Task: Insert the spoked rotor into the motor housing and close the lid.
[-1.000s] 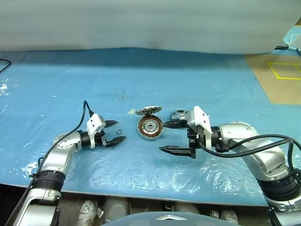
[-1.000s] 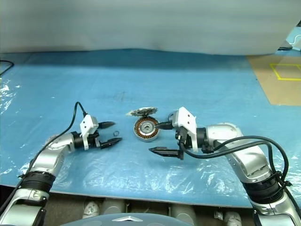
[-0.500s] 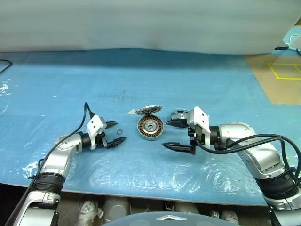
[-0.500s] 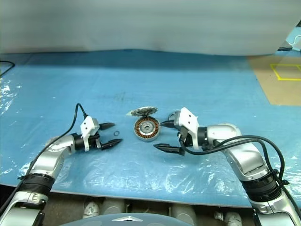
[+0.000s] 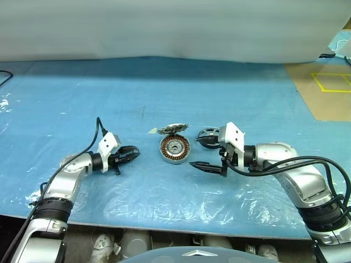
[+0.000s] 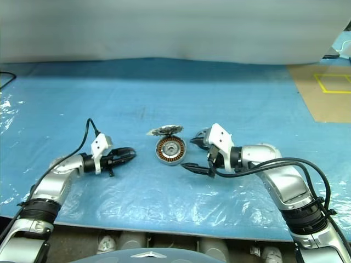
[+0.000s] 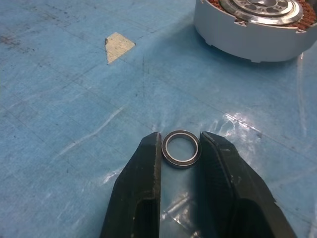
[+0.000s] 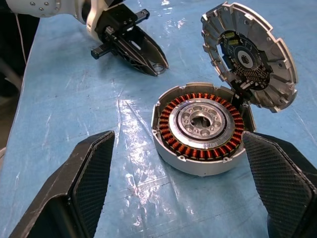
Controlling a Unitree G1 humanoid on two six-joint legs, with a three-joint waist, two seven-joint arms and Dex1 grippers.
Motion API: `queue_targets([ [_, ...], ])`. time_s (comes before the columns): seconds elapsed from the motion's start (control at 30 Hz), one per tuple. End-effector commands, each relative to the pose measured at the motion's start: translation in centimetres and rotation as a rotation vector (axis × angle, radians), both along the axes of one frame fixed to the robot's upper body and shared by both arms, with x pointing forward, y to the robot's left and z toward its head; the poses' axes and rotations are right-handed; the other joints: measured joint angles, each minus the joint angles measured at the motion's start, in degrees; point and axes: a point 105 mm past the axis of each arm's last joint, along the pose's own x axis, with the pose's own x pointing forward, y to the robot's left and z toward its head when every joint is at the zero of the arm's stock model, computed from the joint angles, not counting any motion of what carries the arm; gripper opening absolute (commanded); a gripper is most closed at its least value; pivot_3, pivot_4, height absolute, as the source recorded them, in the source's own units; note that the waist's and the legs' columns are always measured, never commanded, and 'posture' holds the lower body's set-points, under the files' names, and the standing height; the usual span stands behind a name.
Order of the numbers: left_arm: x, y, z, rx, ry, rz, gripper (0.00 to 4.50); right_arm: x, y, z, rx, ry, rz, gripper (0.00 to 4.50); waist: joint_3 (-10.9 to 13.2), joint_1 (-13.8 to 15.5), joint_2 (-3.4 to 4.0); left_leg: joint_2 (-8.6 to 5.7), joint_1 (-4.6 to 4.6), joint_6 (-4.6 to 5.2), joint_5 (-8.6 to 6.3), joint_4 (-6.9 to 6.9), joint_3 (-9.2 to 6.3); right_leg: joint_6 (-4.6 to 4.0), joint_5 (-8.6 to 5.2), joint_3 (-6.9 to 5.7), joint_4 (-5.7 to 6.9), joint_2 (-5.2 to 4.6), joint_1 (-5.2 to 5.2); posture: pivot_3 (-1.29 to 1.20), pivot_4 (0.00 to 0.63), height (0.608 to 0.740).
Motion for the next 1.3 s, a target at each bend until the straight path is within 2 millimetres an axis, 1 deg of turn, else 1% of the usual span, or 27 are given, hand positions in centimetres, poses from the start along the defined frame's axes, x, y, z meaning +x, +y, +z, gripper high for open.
queue_targets([
  [0.03,-1.6,0.6,-2.8,0.046,0.123,-0.004,1.26,0.1,0.0,1.1,0.006,-0.046,-0.003,4.31,-0.05,-0.02,0.07,0.0,0.0,0.0,0.0,0.0,0.0,0.0,0.0,0.0,0.0,0.0,0.0,0.0,0.15,0.74],
  [0.07,-1.5,0.6,-2.7,0.045,0.11,0.001,1.26,0.2,0.0,1.1,0.003,-0.047,-0.006,4.31,-0.07,-0.02,0.09,0.0,0.0,0.0,0.0,0.0,0.0,0.0,0.0,0.01,0.0,0.0,0.0,0.0,0.15,0.74],
  [0.17,-1.1,0.6,-2.4,0.042,0.078,0.017,0.75,0.3,0.0,1.2,0.003,-0.048,-0.006,4.31,-0.08,-0.07,0.12,0.0,0.0,0.0,0.0,0.0,0.0,0.0,0.0,0.0,0.0,0.0,0.0,0.0,0.15,0.74],
  [0.2,-0.9,0.6,-2.2,0.044,0.061,0.021,0.7,0.3,0.0,1.3,0.003,-0.049,-0.005,4.31,-0.09,-0.07,0.12,0.0,0.0,0.0,0.0,0.0,0.0,0.0,0.0,0.01,0.0,0.0,0.0,0.0,0.15,0.74],
  [0.27,-0.7,0.2,-1.5,0.016,0.033,0.013,0.7,0.3,-0.1,1.4,0.002,-0.052,-0.006,4.31,-0.09,-0.06,0.12,0.0,-0.01,0.0,0.0,0.0,0.0,0.0,0.0,0.0,0.0,0.0,0.0,0.0,0.15,0.74],
  [0.43,-1.1,-1.4,1.3,-0.076,-0.044,-0.073,0.7,0.3,-0.2,1.8,0.009,-0.06,-0.016,4.31,-0.08,-0.03,0.12,0.01,-0.07,0.0,0.0,0.0,0.0,0.0,0.0,0.0,-0.03,-0.01,-0.03,0.0,0.15,0.74],
  [0.6,-1.8,-2.5,2.9,-0.09,-0.087,-0.154,0.7,0.3,-0.6,1.9,0.012,-0.063,-0.036,4.31,-0.06,0.06,0.07,0.02,-0.22,0.0,0.0,-0.01,0.0,0.0,0.0,-0.05,-0.04,0.0,-0.15,0.0,0.15,0.74],
  [0.73,-1.4,-4.5,5.7,-0.137,-0.176,-0.22,0.7,0.4,-1.4,2.1,0.022,-0.071,-0.079,4.31,-0.05,0.17,0.07,0.01,-0.22,0.0,0.0,-0.01,0.0,0.0,0.0,-0.05,-0.04,0.0,-0.15,0.0,0.15,0.74],
  [0.87,-1.2,-6.6,7.2,-0.165,-0.184,-0.264,0.7,0.3,-1.7,2.1,0.023,-0.073,-0.103,4.31,-0.05,0.24,0.06,0.01,-0.21,0.0,0.0,0.01,0.0,0.0,0.0,-0.04,-0.03,-0.01,-0.14,0.0,0.15,0.74],
  [0.93,-1.5,-7.8,7.3,-0.167,-0.189,-0.301,0.7,0.2,-1.7,2.1,0.026,-0.076,-0.117,4.31,-0.05,0.22,0.07,-0.01,-0.21,0.0,0.0,0.01,0.0,0.0,0.0,-0.04,-0.03,0.0,-0.14,0.0,0.15,0.74],
  [1.0,-1.3,-8.5,7.1,-0.151,-0.198,-0.317,0.7,0.1,-1.8,2.1,0.028,-0.079,-0.129,4.31,-0.05,0.06,0.06,-0.01,-0.22,0.0,0.0,-0.01,0.01,0.0,0.0,-0.02,-0.06,0.0,-0.15,0.0,0.15,0.74],
  [1.2,-0.7,-10.2,7.0,-0.138,-0.219,-0.359,0.7,-0.3,-2.2,2.0,0.022,-0.077,-0.162,4.31,-0.05,0.16,0.06,-0.03,-0.23,0.0,0.0,-0.01,0.01,0.01,0.0,-0.03,-0.06,0.05,-0.16,0.0,0.15,0.74],
  [1.3,-0.2,-10.6,6.6,-0.113,-0.224,-0.369,0.7,-0.4,-2.6,2.1,0.022,-0.075,-0.187,4.31,-0.05,0.32,0.06,-0.04,-0.24,0.0,0.0,0.01,0.01,0.02,0.01,-0.03,-0.06,0.0,-0.15,0.0,0.15,0.74],
])
